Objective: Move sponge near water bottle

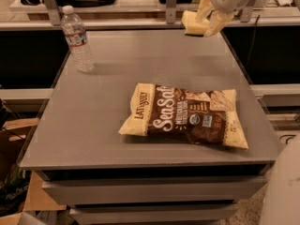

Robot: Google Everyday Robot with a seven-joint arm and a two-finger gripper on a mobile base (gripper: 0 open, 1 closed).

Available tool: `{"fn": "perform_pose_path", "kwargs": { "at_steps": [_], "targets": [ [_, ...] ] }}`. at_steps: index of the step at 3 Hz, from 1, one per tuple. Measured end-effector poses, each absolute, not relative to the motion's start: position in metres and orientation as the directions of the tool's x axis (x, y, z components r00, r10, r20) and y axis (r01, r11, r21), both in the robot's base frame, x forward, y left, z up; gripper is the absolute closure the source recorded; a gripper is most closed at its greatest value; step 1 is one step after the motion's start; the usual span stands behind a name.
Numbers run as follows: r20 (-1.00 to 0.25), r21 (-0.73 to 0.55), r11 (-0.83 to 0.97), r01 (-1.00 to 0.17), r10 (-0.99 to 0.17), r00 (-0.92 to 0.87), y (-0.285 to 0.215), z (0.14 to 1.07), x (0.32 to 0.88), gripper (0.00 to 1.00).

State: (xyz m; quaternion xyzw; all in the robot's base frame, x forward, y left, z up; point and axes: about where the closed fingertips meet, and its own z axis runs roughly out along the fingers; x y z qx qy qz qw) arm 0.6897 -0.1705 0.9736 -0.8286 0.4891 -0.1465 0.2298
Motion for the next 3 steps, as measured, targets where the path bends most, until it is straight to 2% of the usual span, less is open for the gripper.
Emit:
{"fn": "perform_pose_path", "kwargs": {
  "at_steps": [3],
  "targets": [
    [0.045,-0.549,-0.584,-0.598,-0.735,0.676,-0.079,0.969,0.706,1.0]
  ]
}}
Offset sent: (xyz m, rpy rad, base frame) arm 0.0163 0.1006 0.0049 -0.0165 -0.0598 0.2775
